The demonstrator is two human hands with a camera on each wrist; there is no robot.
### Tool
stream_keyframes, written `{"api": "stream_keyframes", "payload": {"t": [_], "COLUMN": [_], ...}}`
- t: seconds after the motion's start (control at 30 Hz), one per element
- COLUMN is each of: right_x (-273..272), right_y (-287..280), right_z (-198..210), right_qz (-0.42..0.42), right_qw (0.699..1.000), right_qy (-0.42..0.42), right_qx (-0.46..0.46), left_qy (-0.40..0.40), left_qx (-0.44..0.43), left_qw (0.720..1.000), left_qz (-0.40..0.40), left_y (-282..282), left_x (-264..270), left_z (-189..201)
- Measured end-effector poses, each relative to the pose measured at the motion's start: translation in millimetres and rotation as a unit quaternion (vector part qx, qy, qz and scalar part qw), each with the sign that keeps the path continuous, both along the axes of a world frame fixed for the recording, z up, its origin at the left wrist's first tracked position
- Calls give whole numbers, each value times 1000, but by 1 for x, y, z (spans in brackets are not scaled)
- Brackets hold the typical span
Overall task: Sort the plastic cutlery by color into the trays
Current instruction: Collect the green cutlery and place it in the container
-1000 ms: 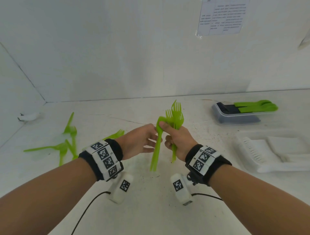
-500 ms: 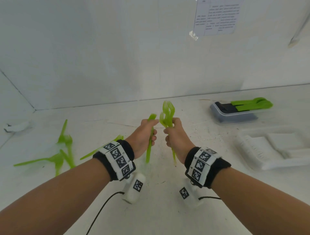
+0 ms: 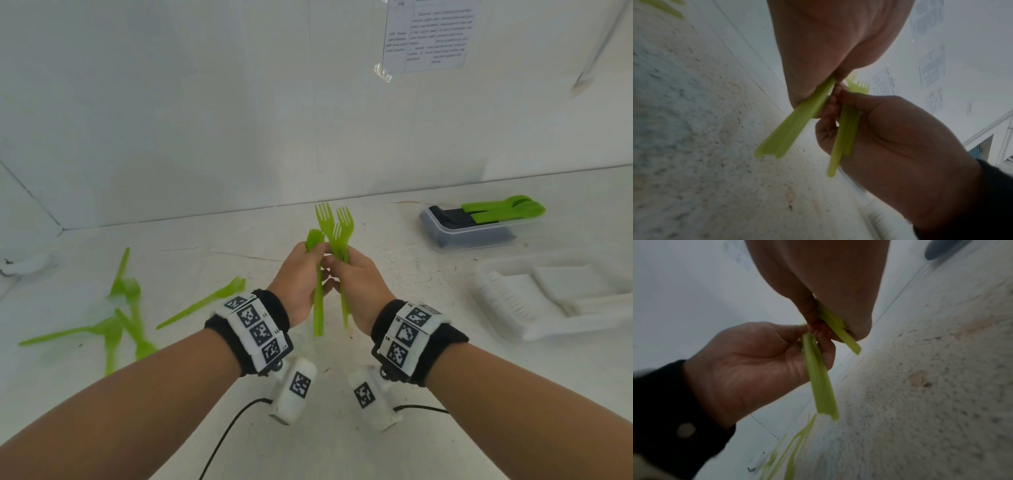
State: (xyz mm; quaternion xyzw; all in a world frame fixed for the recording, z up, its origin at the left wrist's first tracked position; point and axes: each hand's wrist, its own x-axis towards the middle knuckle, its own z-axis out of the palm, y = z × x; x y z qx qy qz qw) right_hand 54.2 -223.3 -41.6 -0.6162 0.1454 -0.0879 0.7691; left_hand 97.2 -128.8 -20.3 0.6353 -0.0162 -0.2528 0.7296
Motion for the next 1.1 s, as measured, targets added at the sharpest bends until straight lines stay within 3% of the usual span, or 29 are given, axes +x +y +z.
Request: {"api": "stream_keyframes", "payload": {"t": [0.17,0.43,0.67,0.9,1.1], "right_x": [-11,-35,-44,-36,-35], "right_y": [-19,-1,-19,-26,-4], "right_z": [6,9,9,7,11], "right_qz": [-38,151,135,50,80], "right_qw": [997,987,989,992,992], "right_qy": [34,51,56,75,32], "right_qx": [51,-16,-15,-84,-93], "left_qy": [-40,-15,-23,-77,-49], "left_qx": [54,26,34,62,64], "left_qw": [996,993,991,968,982], "left_qz": [61,117,124,233,170], "left_y": [9,-9,-7,3,-1], "left_x": [-1,-11,-28,-26,-36], "left_z": [-6,6,-1,0,-2]}}
